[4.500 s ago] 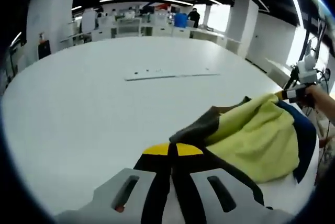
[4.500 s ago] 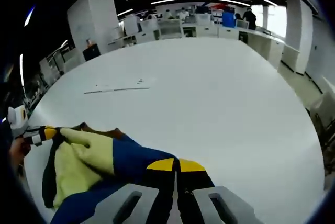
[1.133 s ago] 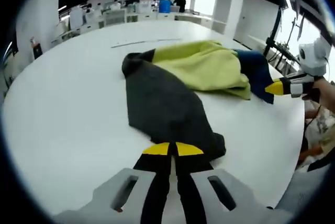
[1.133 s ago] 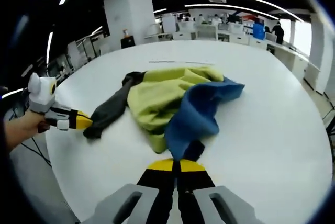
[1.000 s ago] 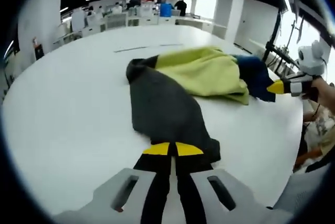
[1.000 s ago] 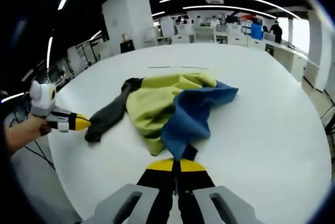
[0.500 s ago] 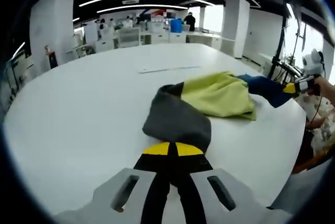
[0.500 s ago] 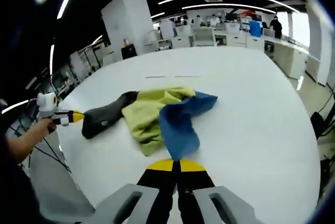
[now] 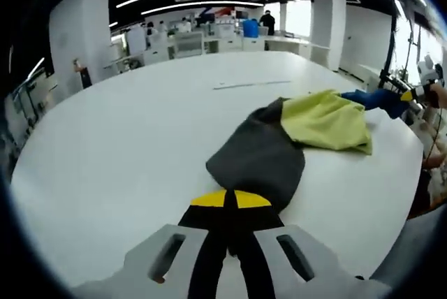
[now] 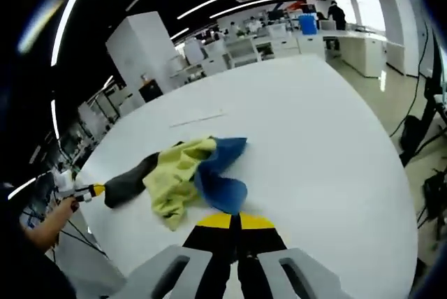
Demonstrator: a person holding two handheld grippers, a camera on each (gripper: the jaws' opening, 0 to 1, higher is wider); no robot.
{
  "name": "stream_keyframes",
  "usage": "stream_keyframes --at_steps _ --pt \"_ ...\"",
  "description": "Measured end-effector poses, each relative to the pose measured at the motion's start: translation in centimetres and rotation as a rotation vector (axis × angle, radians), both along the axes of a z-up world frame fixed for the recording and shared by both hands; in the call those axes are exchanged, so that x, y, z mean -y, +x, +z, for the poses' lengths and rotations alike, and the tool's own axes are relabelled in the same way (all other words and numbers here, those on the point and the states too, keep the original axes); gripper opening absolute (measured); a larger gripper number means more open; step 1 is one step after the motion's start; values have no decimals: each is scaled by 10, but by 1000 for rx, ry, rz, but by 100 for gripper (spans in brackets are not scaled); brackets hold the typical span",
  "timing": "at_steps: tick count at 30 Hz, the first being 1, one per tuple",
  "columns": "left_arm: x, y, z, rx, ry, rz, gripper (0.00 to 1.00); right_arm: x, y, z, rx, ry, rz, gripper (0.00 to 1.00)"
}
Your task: Fold the garment on the visible template until the final outline fits inside the template.
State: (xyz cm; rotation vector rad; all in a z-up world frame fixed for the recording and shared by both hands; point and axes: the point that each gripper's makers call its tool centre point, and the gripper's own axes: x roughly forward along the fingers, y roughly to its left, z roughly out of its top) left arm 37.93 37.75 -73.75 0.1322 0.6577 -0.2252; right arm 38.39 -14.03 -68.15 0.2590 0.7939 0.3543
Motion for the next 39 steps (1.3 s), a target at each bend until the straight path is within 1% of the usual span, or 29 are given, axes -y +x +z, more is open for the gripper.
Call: stream_keyframes --at_steps 1,5,8,9,11,13,14,15,17,19,20,21,22,24,26,32,35,37,39 --pt "-4 0 -1 -8 -1 12 0 3 -1 -1 -14 1 -10 0" --pt "-16 1 -5 -12 -16 44 0 14 1 -4 -31 -1 -21 0" --pt "-23 3 -9 -22 3 53 0 25 3 -12 -62 -21 -32 0" --pt "-26 5 -10 -21 9 60 0 32 2 -16 -93 -28 -55 0" --pt "-30 8 -11 -24 18 65 0 38 3 -20 -109 -44 -54 0" --pt "-35 12 -13 -26 36 70 0 48 3 -26 -139 -67 -65 0" --pt "-37 14 -15 -34 40 75 0 52 3 -29 -153 -68 -70 0" --pt "-38 16 -15 -35 39 78 0 57 1 -33 -186 -60 -96 0" --pt "-42 21 -17 -35 46 86 0 60 3 -35 -190 -54 -82 0" --pt "-44 25 -18 -37 52 91 0 67 3 -38 -220 -49 -88 0" --pt "-46 27 -19 -41 67 88 0 79 8 -42 -235 -48 -99 0" --pt "-47 28 -20 -45 80 85 0 83 9 -43 -242 -51 -102 0" --pt "-52 32 -24 -58 102 85 0 101 13 -50 -282 -56 -131 0" --pt "-53 32 -25 -64 116 77 0 121 16 -58 -309 -94 -159 0" --pt "-55 33 -27 -72 135 75 0 132 20 -64 -318 -114 -163 0" --pt "-60 34 -31 -90 159 75 0 159 29 -79 -350 -175 -187 0" --pt "-63 36 -34 -93 168 74 0 165 28 -87 -371 -193 -192 0" --pt "-66 37 -38 -108 184 71 0 169 28 -90 -384 -203 -197 0" --pt "-68 39 -39 -109 193 69 0 171 31 -92 -381 -214 -190 0"
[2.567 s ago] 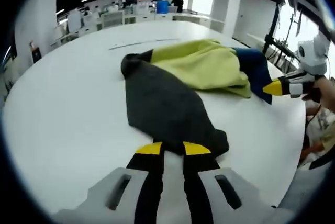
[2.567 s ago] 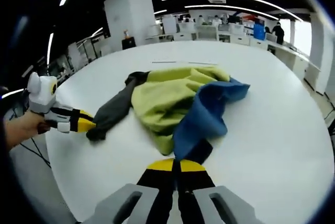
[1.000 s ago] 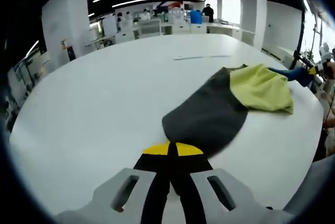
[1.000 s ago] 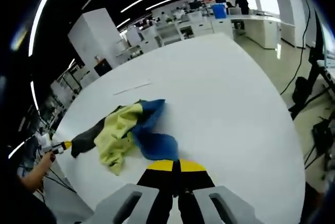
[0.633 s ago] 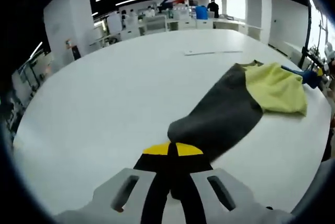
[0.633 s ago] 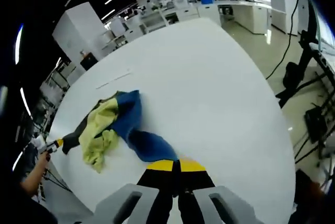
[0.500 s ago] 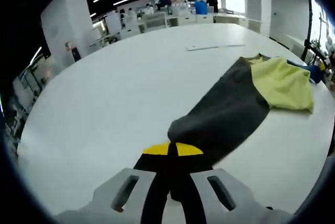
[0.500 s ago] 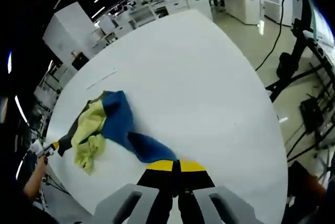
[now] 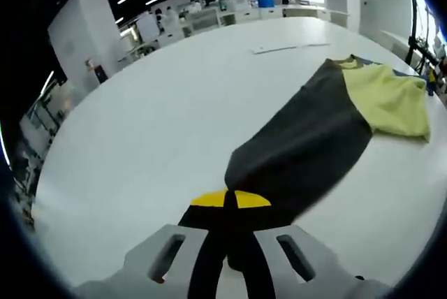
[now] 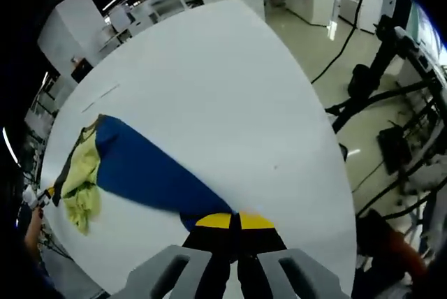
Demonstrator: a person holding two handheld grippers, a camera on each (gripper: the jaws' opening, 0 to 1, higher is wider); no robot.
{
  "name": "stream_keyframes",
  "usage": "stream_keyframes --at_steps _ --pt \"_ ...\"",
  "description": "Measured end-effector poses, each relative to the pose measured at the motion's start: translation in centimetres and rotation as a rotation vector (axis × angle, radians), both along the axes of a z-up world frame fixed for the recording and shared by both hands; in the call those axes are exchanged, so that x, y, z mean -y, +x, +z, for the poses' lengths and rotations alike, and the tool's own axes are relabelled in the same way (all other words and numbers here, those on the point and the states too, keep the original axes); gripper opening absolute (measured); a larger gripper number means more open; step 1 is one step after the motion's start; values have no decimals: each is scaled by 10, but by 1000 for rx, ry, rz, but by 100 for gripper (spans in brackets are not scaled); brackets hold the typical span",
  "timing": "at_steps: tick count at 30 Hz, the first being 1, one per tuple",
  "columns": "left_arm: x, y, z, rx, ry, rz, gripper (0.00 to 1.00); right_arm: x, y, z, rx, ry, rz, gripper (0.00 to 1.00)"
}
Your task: Fold the garment on the visible template until the final outline fits inside the template.
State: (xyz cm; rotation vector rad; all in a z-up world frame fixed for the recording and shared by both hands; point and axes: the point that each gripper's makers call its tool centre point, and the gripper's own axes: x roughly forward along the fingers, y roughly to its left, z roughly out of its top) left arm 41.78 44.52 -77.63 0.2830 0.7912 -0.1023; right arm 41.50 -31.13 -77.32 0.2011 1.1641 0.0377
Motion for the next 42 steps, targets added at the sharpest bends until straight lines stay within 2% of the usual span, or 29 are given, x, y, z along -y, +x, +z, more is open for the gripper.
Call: stream_keyframes --at_steps 6,9,11,12,13,15,18,20,23,27,34,42 --pt "-1 1 -1 -9 6 7 0 3 3 -4 -1 -46 26 0" --pt "-1 0 4 6 -24 36 1 -1 5 -3 12 -69 96 0" --pt "-2 1 10 31 -31 45 6 -2 8 0 32 -94 131 0" --pt "-1 1 13 46 -44 50 10 -4 7 1 38 -96 135 2" --pt "0 2 15 53 -57 50 14 -6 7 3 40 -95 132 9" --pt "6 1 20 70 -98 51 23 -14 13 8 82 -81 156 29" --pt "13 -1 26 87 -103 25 34 -38 10 18 131 -75 219 46" --pt "19 -3 28 92 -121 8 42 -50 7 23 143 -62 232 53" --pt "30 -7 31 99 -138 -22 52 -78 7 33 206 -13 286 64" --pt "47 -13 35 114 -174 -66 64 -120 2 43 261 16 400 75" --pt "79 -23 42 125 -184 -168 73 -182 -4 56 347 79 573 79" --pt "123 -35 49 132 -227 -273 74 -239 -19 62 392 146 760 79"
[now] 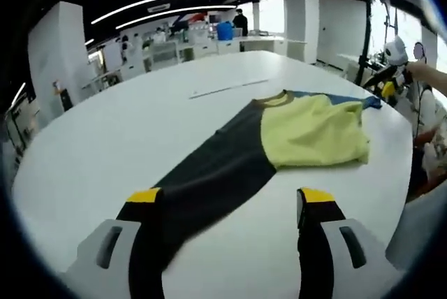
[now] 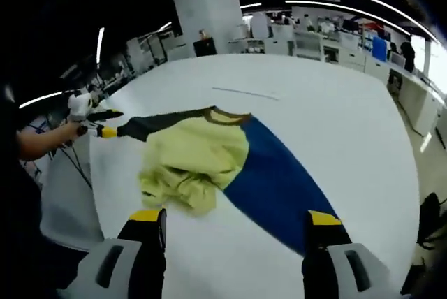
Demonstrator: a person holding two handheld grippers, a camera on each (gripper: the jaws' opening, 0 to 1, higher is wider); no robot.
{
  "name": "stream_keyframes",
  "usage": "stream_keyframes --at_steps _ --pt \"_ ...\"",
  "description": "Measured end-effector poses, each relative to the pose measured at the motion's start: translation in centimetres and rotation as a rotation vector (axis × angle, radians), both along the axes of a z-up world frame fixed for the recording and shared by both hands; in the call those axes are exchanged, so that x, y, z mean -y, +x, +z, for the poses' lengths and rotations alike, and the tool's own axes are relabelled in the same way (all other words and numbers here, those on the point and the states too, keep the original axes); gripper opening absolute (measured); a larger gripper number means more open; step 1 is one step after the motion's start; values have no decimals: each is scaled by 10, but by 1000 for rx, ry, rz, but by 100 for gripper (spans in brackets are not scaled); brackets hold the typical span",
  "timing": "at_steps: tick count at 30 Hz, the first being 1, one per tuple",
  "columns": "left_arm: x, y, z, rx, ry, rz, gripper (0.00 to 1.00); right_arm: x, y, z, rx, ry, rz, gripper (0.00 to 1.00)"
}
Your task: Fold the garment on the visible template until the final outline fits inside the template.
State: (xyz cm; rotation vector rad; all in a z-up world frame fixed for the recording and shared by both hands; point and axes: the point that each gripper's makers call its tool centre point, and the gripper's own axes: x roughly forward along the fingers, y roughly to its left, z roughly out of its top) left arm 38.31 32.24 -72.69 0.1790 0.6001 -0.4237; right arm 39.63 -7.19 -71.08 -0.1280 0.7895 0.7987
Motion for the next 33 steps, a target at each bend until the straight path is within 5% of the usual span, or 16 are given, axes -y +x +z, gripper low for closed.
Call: stream_keyframes --at_steps 13,23,33 --pt "46 -17 10 24 -42 -121 76 -79 -25 -10 71 0 209 76" --pt "65 -29 15 26 -82 -157 76 -131 -50 -27 120 -60 358 58" --pt "73 -38 18 30 -85 -183 75 -146 -47 -54 134 -144 390 47"
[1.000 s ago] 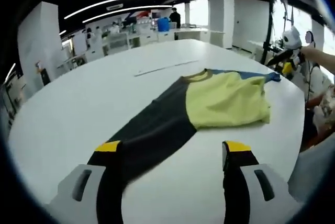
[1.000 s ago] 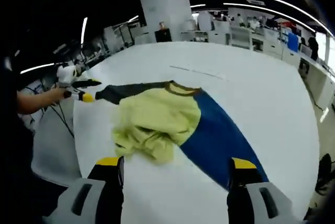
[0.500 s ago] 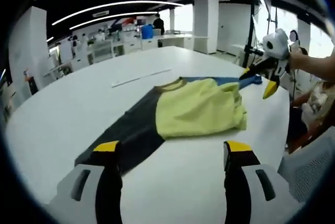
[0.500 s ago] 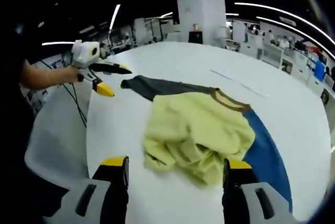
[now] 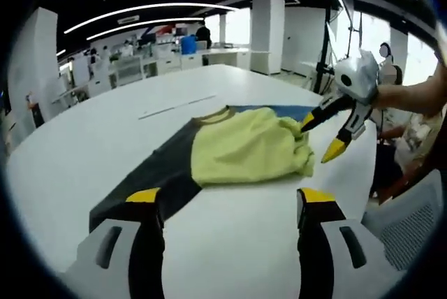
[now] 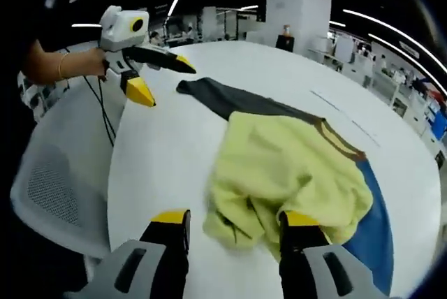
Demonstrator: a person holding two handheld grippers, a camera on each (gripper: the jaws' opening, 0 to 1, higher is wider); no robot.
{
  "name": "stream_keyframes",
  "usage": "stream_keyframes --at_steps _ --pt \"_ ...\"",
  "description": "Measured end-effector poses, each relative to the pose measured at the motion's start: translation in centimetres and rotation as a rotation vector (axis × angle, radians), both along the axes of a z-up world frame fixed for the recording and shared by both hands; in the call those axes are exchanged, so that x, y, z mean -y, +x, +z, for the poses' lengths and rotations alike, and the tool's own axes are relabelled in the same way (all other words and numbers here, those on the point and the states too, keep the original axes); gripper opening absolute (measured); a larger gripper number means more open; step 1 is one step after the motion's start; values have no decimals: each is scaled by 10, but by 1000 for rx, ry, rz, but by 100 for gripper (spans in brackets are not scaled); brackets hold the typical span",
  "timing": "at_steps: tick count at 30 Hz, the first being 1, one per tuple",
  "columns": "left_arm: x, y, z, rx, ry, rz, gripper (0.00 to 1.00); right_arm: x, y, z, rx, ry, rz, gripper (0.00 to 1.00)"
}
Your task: Fold the garment on the visible template until the final outline fits inside the template.
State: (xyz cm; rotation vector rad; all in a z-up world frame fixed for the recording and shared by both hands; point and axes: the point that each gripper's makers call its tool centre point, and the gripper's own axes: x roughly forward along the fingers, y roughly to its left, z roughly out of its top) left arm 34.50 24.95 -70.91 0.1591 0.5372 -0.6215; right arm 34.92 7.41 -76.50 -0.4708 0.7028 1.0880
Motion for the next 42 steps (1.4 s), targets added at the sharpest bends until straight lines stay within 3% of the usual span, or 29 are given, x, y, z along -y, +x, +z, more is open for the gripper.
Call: stream_keyframes --at_steps 8,20,24,28,36,42 --pt "2 -6 -3 -8 11 -11 73 0 4 -25 5 -81 17 42" --pt "0 -11 -7 -21 7 0 70 5 15 -32 62 -121 2 28" --pt "0 -12 -7 -22 5 3 69 8 22 -31 80 -125 -32 18" --pt "-2 -13 -9 -26 8 6 68 10 28 -25 29 -82 -99 5" --pt "-6 -12 -10 -29 10 14 67 7 32 9 -44 -53 -65 2" --pt "-3 -12 -11 -31 7 5 66 6 52 46 -75 -26 -72 2"
